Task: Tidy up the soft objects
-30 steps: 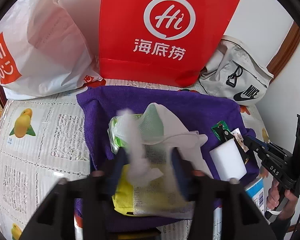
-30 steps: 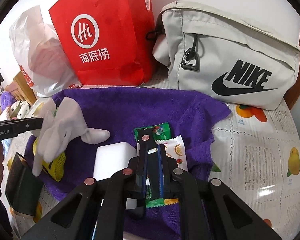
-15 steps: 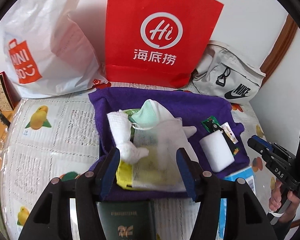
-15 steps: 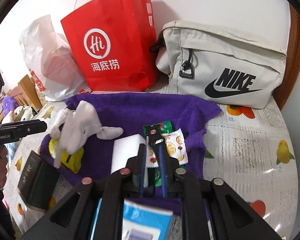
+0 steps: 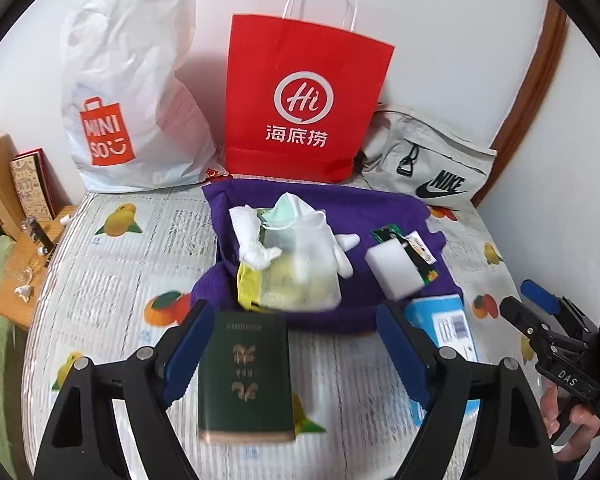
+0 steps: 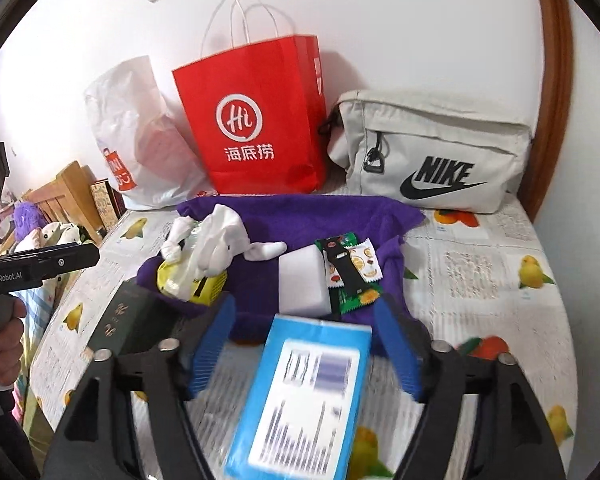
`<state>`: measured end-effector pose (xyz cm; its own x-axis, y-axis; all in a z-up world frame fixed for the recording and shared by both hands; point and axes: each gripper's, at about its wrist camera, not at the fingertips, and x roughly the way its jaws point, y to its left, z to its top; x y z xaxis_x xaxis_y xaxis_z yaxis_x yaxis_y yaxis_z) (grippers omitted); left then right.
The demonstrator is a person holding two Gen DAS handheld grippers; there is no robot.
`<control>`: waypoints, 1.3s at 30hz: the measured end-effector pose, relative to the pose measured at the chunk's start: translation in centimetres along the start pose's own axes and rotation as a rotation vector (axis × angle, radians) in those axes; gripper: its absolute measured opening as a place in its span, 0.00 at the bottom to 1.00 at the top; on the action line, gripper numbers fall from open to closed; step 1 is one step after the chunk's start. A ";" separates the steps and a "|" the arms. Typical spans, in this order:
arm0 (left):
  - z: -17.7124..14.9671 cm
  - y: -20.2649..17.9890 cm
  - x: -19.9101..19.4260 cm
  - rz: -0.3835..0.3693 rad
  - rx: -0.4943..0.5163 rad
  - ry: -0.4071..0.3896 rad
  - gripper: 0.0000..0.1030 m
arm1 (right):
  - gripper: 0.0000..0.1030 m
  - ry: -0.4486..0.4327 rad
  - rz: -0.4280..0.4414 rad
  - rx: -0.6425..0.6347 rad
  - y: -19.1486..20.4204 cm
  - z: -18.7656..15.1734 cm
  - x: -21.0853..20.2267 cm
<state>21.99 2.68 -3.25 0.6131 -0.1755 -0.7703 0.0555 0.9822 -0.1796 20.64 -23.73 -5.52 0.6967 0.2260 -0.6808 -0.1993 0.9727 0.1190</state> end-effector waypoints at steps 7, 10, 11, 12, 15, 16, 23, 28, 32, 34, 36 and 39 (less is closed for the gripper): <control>-3.0 -0.8 -4.5 0.012 0.019 -0.048 0.93 | 0.93 -0.045 -0.054 -0.011 2.0 -2.4 -5.4; -4.3 -1.2 -6.1 0.020 0.036 -0.069 0.94 | 0.94 -0.058 -0.056 -0.011 2.8 -3.4 -7.1; -4.7 -1.2 -6.6 0.020 0.034 -0.072 0.94 | 0.94 -0.057 -0.057 -0.015 3.1 -3.8 -7.6; -5.2 -1.2 -7.2 0.024 0.028 -0.075 0.94 | 0.94 -0.055 -0.058 -0.018 3.3 -4.1 -8.1; -6.3 -1.3 -8.8 0.041 0.023 -0.096 0.96 | 0.94 -0.058 -0.069 -0.019 4.0 -5.0 -9.4; -6.6 -1.5 -9.3 0.048 0.028 -0.104 0.97 | 0.95 -0.064 -0.068 -0.018 4.3 -5.4 -10.0; -9.6 -1.8 -12.0 0.111 0.045 -0.143 0.99 | 0.96 -0.077 -0.077 -0.003 5.7 -7.9 -13.2; -11.5 -2.2 -12.8 0.103 0.032 -0.139 0.99 | 0.96 -0.083 -0.091 0.013 5.8 -9.4 -14.9; -12.5 -2.6 -13.3 0.097 0.027 -0.147 0.99 | 0.96 -0.086 -0.085 0.043 5.3 -10.2 -15.9; -12.9 -2.9 -13.4 0.090 0.026 -0.145 0.99 | 0.96 -0.093 -0.093 0.045 5.2 -10.5 -16.4; -13.3 -3.0 -13.6 0.096 0.027 -0.148 0.99 | 0.96 -0.095 -0.094 0.053 5.0 -10.7 -16.7; -13.7 -3.2 -13.7 0.112 0.025 -0.147 0.99 | 0.96 -0.093 -0.102 0.058 4.7 -10.9 -16.9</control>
<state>2.63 0.99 -0.46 0.7253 -0.0552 -0.6862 -0.0011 0.9967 -0.0814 0.37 -23.53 -1.36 0.7726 0.1267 -0.6221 -0.0857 0.9917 0.0955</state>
